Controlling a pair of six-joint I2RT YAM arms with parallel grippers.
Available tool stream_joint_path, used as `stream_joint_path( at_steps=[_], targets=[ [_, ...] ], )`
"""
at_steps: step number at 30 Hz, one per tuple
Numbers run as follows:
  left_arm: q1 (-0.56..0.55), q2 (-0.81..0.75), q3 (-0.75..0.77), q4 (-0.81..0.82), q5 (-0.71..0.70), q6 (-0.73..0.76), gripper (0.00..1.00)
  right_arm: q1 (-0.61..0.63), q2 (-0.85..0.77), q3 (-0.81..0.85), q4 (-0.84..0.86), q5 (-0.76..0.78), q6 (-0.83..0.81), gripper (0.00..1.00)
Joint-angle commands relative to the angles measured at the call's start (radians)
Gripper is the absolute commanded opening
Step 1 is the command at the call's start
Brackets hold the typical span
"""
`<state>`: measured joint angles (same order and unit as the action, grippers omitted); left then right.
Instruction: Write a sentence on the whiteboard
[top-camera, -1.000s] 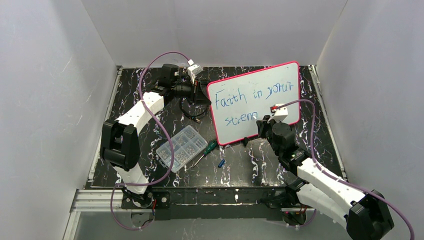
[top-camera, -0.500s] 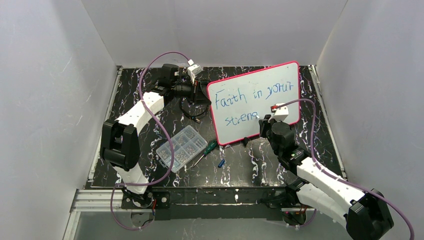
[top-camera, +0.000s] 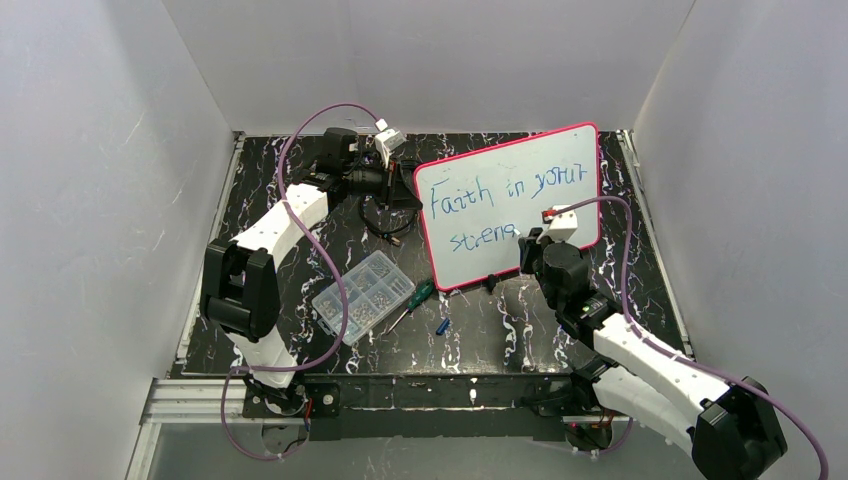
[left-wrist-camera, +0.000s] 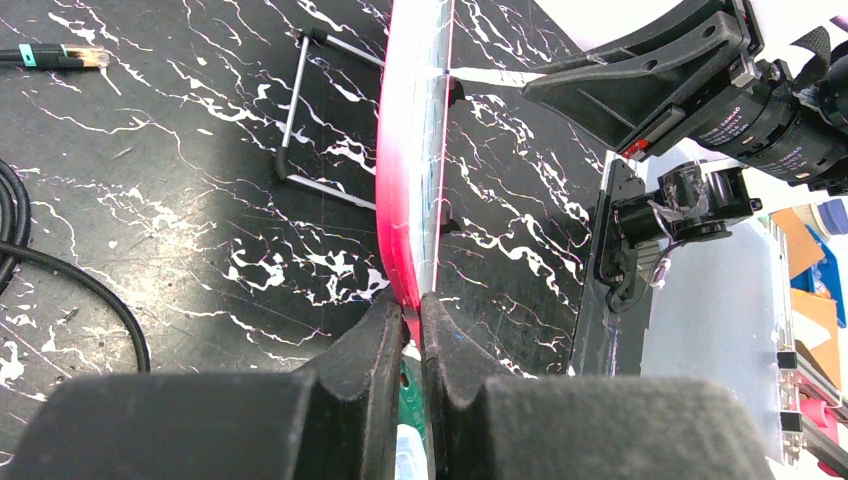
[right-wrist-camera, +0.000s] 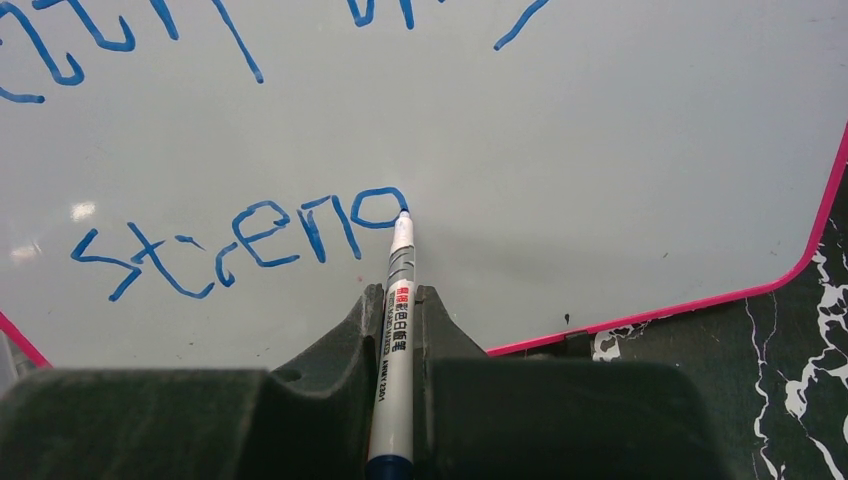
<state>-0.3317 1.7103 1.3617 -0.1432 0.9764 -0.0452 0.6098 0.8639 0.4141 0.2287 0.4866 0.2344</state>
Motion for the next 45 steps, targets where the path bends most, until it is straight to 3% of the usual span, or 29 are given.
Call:
stream_joint_path(
  at_steps=[1,45],
  targets=[
    [-0.009,-0.032,0.029,-0.012,0.044,0.004,0.0,-0.004,-0.011,-0.021,-0.015,-0.025,0.033,0.01],
    [-0.009,-0.029,0.029,-0.006,0.048,0.001,0.0,0.01,-0.034,-0.086,-0.09,-0.062,0.103,0.01]
  ],
)
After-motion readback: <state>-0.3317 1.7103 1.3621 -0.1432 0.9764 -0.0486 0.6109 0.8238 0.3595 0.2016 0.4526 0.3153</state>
